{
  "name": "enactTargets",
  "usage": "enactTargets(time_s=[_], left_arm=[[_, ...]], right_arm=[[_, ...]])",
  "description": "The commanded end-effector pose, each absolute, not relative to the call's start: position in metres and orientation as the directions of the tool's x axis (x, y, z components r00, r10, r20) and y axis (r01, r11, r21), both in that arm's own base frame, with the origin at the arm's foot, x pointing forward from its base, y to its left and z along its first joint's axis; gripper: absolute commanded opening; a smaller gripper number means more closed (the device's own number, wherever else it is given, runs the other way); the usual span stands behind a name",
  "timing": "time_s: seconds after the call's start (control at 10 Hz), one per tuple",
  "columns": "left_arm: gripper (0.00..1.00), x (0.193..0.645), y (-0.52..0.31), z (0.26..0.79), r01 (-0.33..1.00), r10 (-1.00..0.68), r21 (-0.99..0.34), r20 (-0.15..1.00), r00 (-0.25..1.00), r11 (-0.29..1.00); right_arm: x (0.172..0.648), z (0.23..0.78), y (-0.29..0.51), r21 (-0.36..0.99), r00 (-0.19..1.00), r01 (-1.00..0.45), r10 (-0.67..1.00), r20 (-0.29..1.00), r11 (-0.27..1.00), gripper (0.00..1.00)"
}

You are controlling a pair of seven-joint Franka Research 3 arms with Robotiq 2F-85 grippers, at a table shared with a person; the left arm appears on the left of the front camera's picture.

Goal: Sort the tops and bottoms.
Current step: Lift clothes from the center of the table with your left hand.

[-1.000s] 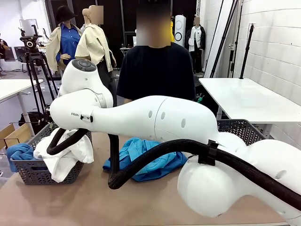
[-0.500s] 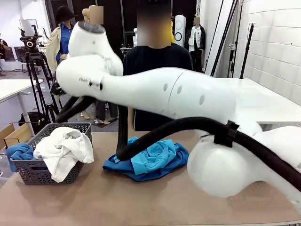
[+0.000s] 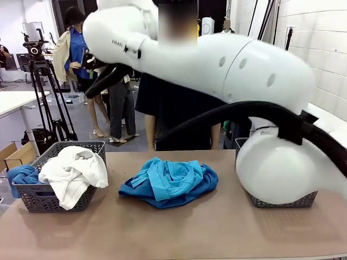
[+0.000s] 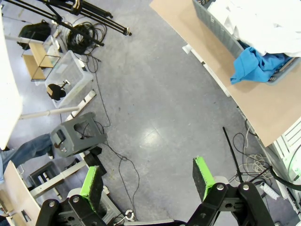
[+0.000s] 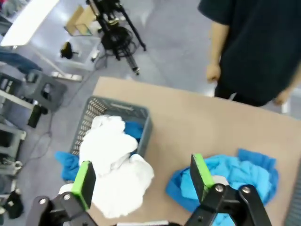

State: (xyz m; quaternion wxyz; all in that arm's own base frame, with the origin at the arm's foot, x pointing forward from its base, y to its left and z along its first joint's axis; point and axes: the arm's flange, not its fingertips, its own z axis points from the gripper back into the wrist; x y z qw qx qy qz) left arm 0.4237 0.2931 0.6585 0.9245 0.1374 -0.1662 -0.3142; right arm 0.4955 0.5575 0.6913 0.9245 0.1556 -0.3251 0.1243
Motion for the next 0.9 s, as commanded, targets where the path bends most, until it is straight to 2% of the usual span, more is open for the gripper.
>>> enactTargets(time_s=[0.0, 0.2, 0.3, 0.8], left_arm=[[1.0, 0.422, 0.294, 0.66, 0.536, -0.629, 0.364, 0.213, 0.748, 0.762], [1.0, 0.422, 0.294, 0.66, 0.536, -0.629, 0.364, 0.213, 0.748, 0.762], [1.0, 0.422, 0.294, 0.66, 0.536, -0.629, 0.364, 0.213, 0.748, 0.762], [1.0, 0.422, 0.294, 0.66, 0.536, -0.629, 0.364, 0.213, 0.748, 0.762]], right_arm=[[0.466, 0.699, 0.509, 0.058, 0.779, -0.311, 0.219, 0.587, 0.949, 1.0], [0.449, 0.705, 0.456, -0.119, 0.853, -0.199, 0.232, 0.467, 0.973, 1.0], [0.486, 0.722, 0.517, 0.075, 0.786, -0.274, 0.178, 0.592, 0.959, 1.0], [0.483, 0.721, 0.517, 0.048, 0.784, -0.281, 0.2, 0.587, 0.959, 1.0]])
